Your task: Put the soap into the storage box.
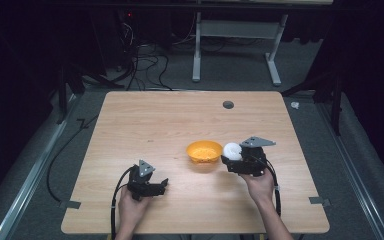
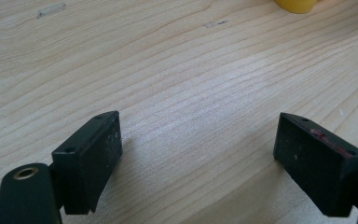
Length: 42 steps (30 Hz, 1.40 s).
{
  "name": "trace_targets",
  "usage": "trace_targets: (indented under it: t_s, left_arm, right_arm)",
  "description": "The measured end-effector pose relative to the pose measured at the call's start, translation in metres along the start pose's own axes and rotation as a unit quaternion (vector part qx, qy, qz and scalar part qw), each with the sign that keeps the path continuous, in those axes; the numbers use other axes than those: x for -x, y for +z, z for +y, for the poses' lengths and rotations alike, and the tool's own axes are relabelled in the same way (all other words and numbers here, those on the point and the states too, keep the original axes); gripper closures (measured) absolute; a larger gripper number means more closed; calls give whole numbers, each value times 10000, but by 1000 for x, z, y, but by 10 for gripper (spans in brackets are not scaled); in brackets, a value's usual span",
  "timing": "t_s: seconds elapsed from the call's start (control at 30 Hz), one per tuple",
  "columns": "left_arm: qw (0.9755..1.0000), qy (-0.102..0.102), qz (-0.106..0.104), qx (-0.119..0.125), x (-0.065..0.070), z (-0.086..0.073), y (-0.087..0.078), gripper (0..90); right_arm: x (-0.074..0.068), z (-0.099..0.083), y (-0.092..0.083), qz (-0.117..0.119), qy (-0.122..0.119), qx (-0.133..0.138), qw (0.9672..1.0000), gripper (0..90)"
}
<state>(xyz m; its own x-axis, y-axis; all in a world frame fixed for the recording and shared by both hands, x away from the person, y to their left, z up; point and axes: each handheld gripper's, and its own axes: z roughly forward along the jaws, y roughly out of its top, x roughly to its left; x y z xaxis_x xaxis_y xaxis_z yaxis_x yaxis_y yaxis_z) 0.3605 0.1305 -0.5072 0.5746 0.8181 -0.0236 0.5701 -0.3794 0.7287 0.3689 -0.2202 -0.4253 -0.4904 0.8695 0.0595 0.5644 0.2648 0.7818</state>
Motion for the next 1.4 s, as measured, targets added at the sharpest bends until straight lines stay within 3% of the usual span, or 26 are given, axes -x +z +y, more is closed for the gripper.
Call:
trace_targets:
  t_s: [1.07,1.4]
  left_arm:
    - [10000,3,-1,-3,0,0,0,157]
    - [10000,6,4,-4,0,0,0,157]
  right_arm:
    - [-25,32,19,375,-372,-31,9986,252]
    - [-31,42,26,470,-347,-72,9983,252]
